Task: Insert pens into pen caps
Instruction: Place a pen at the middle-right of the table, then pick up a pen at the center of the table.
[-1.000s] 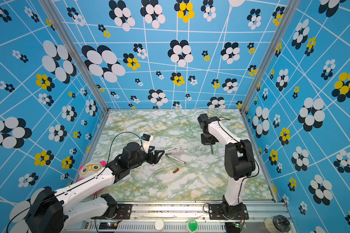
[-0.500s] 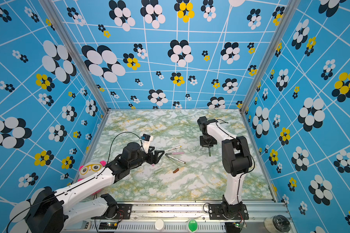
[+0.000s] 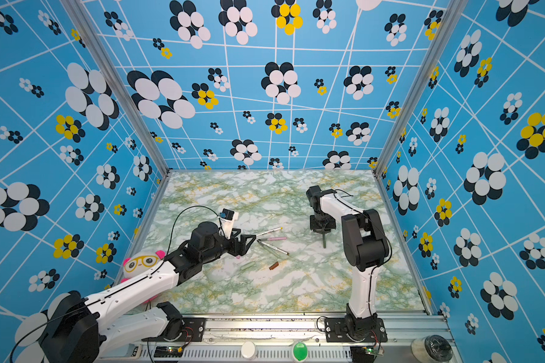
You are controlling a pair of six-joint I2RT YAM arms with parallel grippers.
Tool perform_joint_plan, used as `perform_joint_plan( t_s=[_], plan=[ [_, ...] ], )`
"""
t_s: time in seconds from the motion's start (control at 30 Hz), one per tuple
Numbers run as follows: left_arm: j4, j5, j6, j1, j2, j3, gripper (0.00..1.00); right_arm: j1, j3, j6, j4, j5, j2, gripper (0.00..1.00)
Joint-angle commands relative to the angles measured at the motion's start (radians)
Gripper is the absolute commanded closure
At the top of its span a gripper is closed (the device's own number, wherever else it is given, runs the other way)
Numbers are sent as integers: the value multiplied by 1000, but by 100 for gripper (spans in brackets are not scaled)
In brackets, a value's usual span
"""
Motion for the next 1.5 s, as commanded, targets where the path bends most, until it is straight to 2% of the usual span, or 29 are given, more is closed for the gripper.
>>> perform_joint_plan(
  t_s=[0.0, 0.37, 0.5, 0.67, 0.8, 0.93, 1.1, 1.3, 1.47],
  plan=[
    [-14, 7, -6, -10, -15, 11, 17, -10, -21, 18, 3, -12, 25, 81],
    [-34, -4, -4, -10, -34, 13, 17, -15, -34, 13, 20, -15, 17, 80],
    [-50, -13, -1, -9, -50, 13, 16, -16, -36, 10, 26, -41, -27, 70],
    [-85, -47, 14, -10, -94, 21, 14, -15, -21, 15, 42, -118, -152, 55],
    [-122, -102, 8, -1, -153, 30, 1, -15, -17, 16, 94, -216, -290, 47],
    [-134, -103, -39, 48, -206, 26, 1, -14, -83, 22, 229, -325, -452, 45],
    [-147, -85, -85, 116, -278, 1, 1, -14, -182, 83, 351, -345, -599, 45],
    [-188, -20, -98, 141, -362, -20, 0, -6, -242, 90, 330, -506, -635, 45],
    [-283, 38, -136, 141, -396, -5, 0, 100, -288, 44, 303, -469, -650, 42]
  ],
)
